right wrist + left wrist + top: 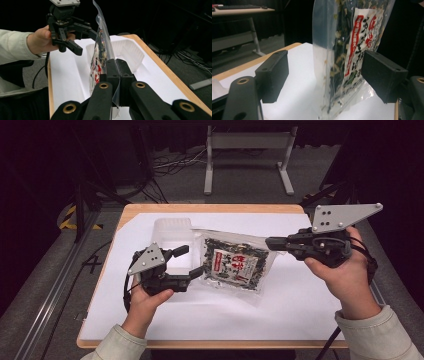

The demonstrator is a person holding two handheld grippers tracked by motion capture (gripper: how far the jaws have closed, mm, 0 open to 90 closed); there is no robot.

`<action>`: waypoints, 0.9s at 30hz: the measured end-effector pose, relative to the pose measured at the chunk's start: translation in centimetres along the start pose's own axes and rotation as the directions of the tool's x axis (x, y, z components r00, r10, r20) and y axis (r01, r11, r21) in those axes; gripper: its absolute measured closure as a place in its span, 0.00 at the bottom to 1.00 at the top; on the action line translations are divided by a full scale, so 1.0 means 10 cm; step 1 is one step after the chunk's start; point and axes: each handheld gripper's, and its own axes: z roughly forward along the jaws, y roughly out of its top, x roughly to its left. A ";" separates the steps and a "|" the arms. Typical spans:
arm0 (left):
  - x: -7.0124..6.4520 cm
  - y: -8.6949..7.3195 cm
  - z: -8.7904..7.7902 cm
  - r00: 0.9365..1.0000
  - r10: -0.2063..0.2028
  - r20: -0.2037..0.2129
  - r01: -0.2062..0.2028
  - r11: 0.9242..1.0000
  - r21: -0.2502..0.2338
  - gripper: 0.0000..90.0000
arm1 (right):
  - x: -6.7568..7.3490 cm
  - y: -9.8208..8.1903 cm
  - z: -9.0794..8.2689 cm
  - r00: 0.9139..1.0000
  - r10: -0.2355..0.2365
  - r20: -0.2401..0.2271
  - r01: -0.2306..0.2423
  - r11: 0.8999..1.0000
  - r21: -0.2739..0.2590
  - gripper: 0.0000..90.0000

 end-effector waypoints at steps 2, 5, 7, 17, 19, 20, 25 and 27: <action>0.00 0.02 0.01 1.000 0.012 0.010 -0.012 1.000 -0.005 0.24 | 0.04 0.04 0.05 1.000 -0.015 -0.020 0.015 1.000 -0.002 1.00; 0.00 0.02 0.02 0.999 0.010 0.030 -0.009 1.000 -0.019 0.25 | 0.08 0.06 0.09 0.999 -0.027 -0.034 0.028 1.000 0.004 1.00; 0.00 0.03 0.03 0.998 0.004 0.056 -0.003 1.000 -0.017 0.26 | 0.10 0.07 0.12 0.998 -0.036 -0.045 0.036 0.999 0.007 1.00; -0.06 0.03 0.08 0.992 0.034 0.124 -0.028 0.998 -0.050 0.32 | 0.19 0.13 0.26 0.994 -0.059 -0.087 0.059 0.998 -0.003 1.00; -0.10 0.02 0.10 0.991 0.047 0.125 -0.040 0.997 -0.059 0.32 | 0.21 0.14 0.29 0.993 -0.066 -0.096 0.066 0.998 -0.006 1.00; -0.10 0.01 0.10 0.990 0.049 0.132 -0.041 0.997 -0.063 0.32 | 0.21 0.14 0.30 0.993 -0.065 -0.098 0.065 0.998 -0.008 1.00; -0.08 -0.02 0.10 0.990 0.033 0.137 -0.022 0.996 -0.084 0.36 | 0.19 0.13 0.34 0.994 -0.054 -0.096 0.053 0.998 -0.016 1.00; -0.07 -0.03 0.10 0.990 0.029 0.136 -0.017 0.996 -0.090 0.39 | 0.18 0.13 0.35 0.994 -0.051 -0.093 0.049 0.999 -0.019 1.00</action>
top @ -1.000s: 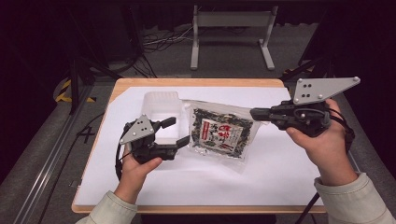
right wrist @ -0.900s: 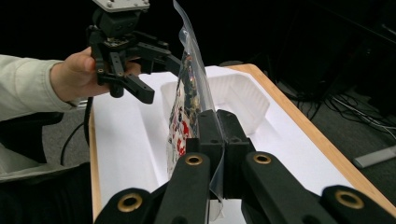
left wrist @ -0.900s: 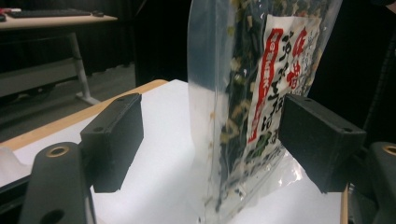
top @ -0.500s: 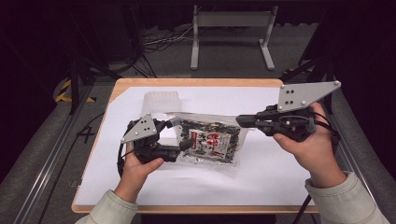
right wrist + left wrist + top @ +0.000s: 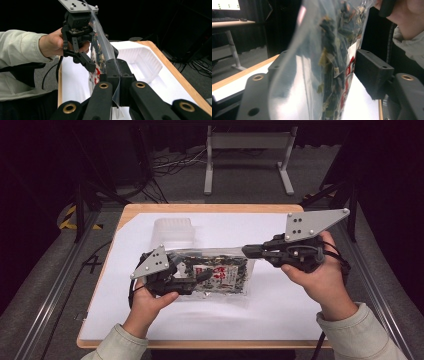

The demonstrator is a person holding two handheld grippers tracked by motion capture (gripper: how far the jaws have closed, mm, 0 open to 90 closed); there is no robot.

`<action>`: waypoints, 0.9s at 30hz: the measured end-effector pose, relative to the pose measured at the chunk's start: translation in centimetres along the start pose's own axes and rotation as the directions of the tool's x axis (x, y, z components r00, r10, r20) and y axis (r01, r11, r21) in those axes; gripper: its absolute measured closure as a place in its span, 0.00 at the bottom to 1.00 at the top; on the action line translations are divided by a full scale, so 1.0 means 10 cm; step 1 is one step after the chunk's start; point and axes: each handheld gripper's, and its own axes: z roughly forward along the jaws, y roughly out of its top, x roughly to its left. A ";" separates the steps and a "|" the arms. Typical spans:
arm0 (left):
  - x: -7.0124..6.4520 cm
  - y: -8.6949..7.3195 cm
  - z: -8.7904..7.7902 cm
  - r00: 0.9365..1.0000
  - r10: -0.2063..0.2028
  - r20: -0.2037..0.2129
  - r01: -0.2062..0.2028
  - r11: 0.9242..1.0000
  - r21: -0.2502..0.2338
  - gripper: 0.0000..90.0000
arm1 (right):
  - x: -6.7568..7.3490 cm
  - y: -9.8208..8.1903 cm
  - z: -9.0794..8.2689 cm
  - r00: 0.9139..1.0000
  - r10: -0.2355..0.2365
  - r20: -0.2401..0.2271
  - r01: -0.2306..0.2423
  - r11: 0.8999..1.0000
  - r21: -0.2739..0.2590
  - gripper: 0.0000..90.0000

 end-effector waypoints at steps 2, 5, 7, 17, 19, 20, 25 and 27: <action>0.00 0.00 0.00 1.000 -0.004 0.001 0.004 1.000 -0.002 0.40 | -0.01 -0.01 0.01 1.000 0.004 0.003 -0.004 1.000 -0.003 1.00; 0.01 0.00 0.00 1.000 -0.011 0.011 0.011 1.000 -0.002 0.42 | -0.01 -0.01 0.02 1.000 0.006 0.005 -0.006 1.000 -0.007 1.00; 0.00 0.00 0.00 1.000 -0.021 0.012 0.021 1.000 -0.003 0.43 | -0.02 -0.02 0.02 1.000 0.012 0.010 -0.012 1.000 -0.011 1.00; -0.01 -0.09 0.01 0.996 -0.024 0.087 0.028 0.999 -0.040 0.69 | -0.08 -0.07 0.07 0.999 0.031 0.029 -0.031 0.999 -0.016 1.00; -0.01 -0.10 0.02 0.995 -0.031 0.092 0.035 0.999 -0.035 0.70 | -0.08 -0.07 0.07 0.999 0.029 0.033 -0.028 1.000 -0.012 1.00; -0.01 -0.10 0.01 0.994 -0.040 0.100 0.044 0.999 -0.031 0.71 | -0.08 -0.08 0.08 0.999 0.024 0.042 -0.024 1.000 -0.009 1.00; -0.04 -0.06 0.01 0.993 -0.037 0.111 0.038 0.999 -0.006 0.76 | -0.11 -0.11 0.09 0.998 0.033 0.047 -0.033 0.999 -0.016 1.00; -0.04 -0.05 0.01 0.993 -0.032 0.118 0.032 0.999 -0.005 0.77 | -0.11 -0.11 0.09 0.998 0.033 0.051 -0.032 0.999 -0.020 1.00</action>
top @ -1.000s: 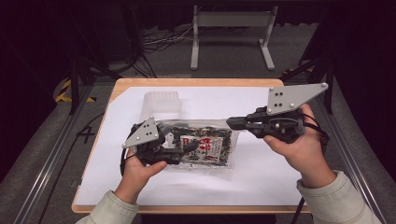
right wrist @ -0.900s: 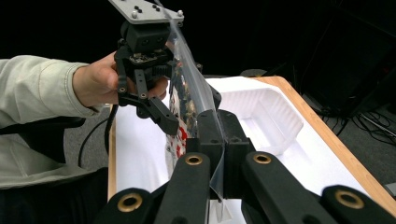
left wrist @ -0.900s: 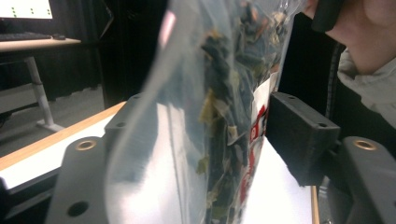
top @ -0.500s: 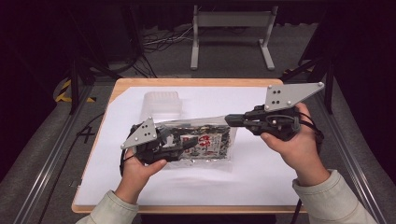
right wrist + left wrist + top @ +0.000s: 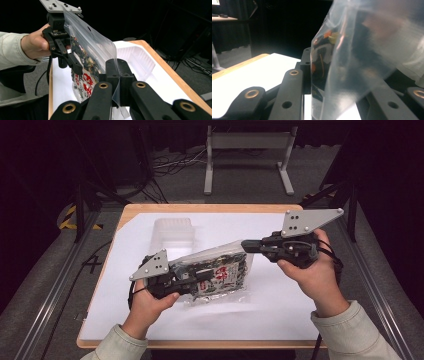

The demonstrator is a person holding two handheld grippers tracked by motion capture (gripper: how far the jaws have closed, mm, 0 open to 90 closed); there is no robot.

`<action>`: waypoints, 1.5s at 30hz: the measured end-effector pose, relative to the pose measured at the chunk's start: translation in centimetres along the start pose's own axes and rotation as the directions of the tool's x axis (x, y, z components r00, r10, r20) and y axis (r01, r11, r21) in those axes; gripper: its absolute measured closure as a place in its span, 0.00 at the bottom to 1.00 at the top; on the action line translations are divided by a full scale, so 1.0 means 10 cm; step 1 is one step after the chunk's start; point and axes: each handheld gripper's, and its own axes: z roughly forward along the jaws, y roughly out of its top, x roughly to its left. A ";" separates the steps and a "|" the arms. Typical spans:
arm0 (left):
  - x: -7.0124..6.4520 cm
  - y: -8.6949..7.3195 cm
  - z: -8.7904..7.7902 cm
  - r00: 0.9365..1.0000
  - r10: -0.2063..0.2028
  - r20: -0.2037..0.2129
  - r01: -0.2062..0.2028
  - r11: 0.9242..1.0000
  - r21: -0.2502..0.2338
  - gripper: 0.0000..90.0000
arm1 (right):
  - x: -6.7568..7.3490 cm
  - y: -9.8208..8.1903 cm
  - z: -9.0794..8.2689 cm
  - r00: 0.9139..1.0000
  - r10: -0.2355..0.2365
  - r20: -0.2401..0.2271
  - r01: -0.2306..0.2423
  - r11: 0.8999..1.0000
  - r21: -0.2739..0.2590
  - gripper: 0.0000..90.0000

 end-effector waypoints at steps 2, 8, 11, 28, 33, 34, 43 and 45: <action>0.00 0.01 0.00 1.000 0.008 0.003 -0.008 1.000 0.001 0.78 | 0.00 0.00 -0.01 1.000 -0.002 0.001 0.002 1.000 -0.003 1.00; -0.01 0.04 0.01 1.000 -0.024 0.014 0.024 1.000 0.006 0.80 | -0.01 -0.02 -0.04 1.000 -0.012 0.023 0.012 1.000 -0.019 0.93; 0.00 0.05 0.01 1.000 -0.020 0.003 0.019 1.000 0.010 0.80 | -0.03 -0.03 -0.05 0.999 -0.016 0.043 0.018 1.000 -0.023 0.82; 0.32 0.34 0.01 0.995 -0.078 -0.066 0.073 0.994 -0.078 0.80 | -0.24 -0.36 -0.49 0.968 0.144 0.207 -0.107 0.978 -0.181 0.53; 0.44 0.48 -0.04 0.990 -0.065 -0.128 0.055 0.995 -0.081 0.80 | -0.26 -0.56 -0.44 0.957 0.163 0.241 -0.129 0.980 -0.153 0.51; 0.44 0.48 -0.04 0.990 -0.065 -0.128 0.055 0.995 -0.081 0.80 | -0.26 -0.56 -0.44 0.957 0.163 0.241 -0.129 0.980 -0.153 0.51; 0.63 0.61 -0.11 0.971 -0.062 -0.232 0.043 0.995 -0.084 0.80 | -0.25 -0.98 -0.37 0.926 0.208 0.316 -0.166 0.974 -0.153 0.52; 0.71 0.61 -0.14 0.964 -0.075 -0.254 0.052 0.994 -0.096 0.80 | -0.27 -1.12 -0.35 0.917 0.225 0.328 -0.190 0.972 -0.136 0.52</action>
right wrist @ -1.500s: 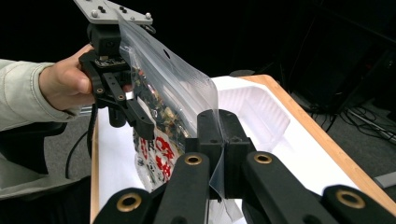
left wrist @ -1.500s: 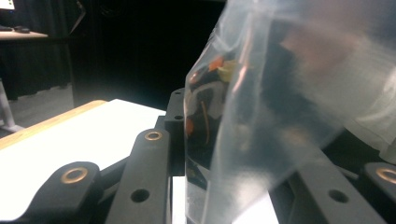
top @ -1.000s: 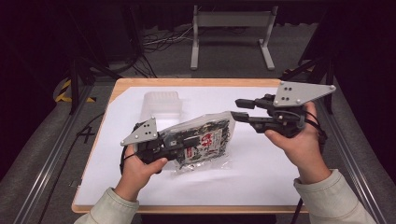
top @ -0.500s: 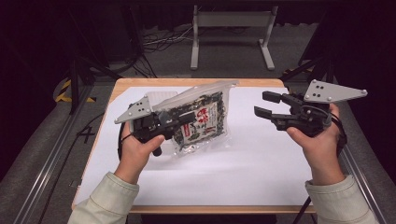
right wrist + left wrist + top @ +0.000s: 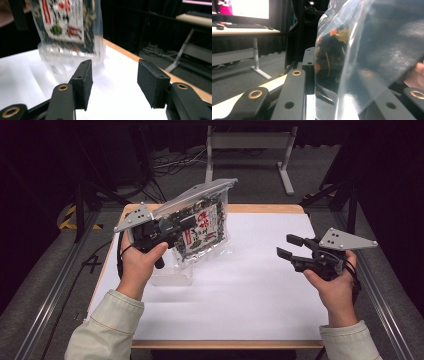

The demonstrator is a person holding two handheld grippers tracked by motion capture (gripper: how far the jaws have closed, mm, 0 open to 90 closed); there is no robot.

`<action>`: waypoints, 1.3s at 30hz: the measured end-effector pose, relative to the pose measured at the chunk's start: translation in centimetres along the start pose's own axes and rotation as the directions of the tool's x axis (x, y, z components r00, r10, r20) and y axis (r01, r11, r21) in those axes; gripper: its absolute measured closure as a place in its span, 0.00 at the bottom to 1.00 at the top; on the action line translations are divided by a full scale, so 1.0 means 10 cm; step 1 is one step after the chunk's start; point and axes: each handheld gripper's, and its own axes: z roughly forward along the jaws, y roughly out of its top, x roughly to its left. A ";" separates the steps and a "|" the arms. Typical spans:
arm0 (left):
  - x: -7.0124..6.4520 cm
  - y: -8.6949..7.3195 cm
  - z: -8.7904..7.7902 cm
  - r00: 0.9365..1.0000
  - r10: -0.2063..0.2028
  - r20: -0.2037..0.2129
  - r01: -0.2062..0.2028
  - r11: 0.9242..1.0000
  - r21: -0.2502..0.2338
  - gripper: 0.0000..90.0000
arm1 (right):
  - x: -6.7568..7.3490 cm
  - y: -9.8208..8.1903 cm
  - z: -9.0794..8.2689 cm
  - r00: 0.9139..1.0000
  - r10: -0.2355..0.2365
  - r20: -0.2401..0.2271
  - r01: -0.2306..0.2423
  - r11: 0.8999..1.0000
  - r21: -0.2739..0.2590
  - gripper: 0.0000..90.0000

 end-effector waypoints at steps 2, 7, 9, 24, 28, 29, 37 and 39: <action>0.03 0.01 0.00 1.000 0.005 -0.011 -0.005 1.000 0.000 0.80 | -0.01 -0.02 0.00 1.000 0.005 0.004 -0.005 1.000 0.002 0.52; 0.18 0.02 -0.01 0.997 0.016 -0.072 -0.015 1.000 0.008 0.80 | -0.09 -0.14 -0.02 0.999 0.049 0.007 -0.049 0.999 -0.003 0.54; 0.24 0.03 -0.02 0.997 0.014 -0.081 -0.014 1.000 0.003 0.80 | -0.11 -0.16 -0.02 0.999 0.053 0.013 -0.053 0.999 0.001 0.54; 0.56 0.03 -0.23 0.978 -0.002 -0.208 0.000 1.000 -0.010 0.80 | -0.20 -0.23 -0.13 0.995 0.099 0.027 -0.098 0.995 -0.018 0.55; 0.60 0.01 -0.29 0.978 -0.010 -0.209 0.005 1.000 -0.026 0.80 | -0.21 -0.24 -0.14 0.993 0.112 0.029 -0.111 0.994 -0.020 0.55; 0.61 0.01 -0.31 0.977 -0.011 -0.212 0.006 1.000 -0.027 0.80 | -0.22 -0.24 -0.14 0.993 0.113 0.029 -0.113 0.993 -0.021 0.55; 0.67 -0.12 -0.33 0.976 -0.010 -0.217 0.009 1.000 -0.007 0.80 | -0.21 -0.25 -0.12 0.993 0.114 0.031 -0.114 0.993 -0.020 0.54; 0.71 -0.18 -0.34 0.975 -0.031 -0.221 0.029 1.000 -0.012 0.80 | -0.19 -0.26 -0.10 0.993 0.112 0.031 -0.112 0.994 -0.019 0.54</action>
